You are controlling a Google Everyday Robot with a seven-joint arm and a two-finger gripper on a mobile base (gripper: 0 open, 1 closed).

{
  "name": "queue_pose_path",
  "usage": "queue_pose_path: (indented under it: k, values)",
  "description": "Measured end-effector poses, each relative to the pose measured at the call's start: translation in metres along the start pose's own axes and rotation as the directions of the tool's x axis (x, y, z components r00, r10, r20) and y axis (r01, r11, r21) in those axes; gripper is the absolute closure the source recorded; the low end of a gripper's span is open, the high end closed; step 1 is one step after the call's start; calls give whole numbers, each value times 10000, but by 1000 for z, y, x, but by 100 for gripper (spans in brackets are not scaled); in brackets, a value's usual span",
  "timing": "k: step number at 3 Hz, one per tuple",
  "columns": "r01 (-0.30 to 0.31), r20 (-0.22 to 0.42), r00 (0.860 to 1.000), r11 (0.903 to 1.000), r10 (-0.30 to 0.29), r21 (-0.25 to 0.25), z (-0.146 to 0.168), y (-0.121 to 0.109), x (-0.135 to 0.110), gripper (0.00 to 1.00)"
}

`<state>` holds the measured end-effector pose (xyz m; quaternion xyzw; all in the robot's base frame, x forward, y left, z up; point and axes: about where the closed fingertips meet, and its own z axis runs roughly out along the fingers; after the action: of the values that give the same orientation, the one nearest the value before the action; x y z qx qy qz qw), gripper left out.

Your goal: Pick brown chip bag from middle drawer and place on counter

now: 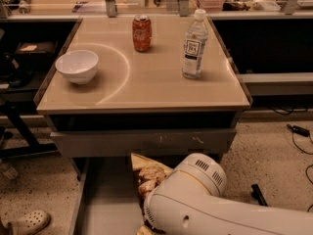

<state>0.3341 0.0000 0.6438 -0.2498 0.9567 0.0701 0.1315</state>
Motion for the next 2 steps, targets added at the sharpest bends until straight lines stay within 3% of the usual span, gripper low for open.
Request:
queue_pose_path:
  k: [1,2]
  values:
    - [343,686,9969,9981,-378,503,-58,9,-7,100]
    - [1097,1764,9751,9838,-1341,1417,-140,38,-33,100]
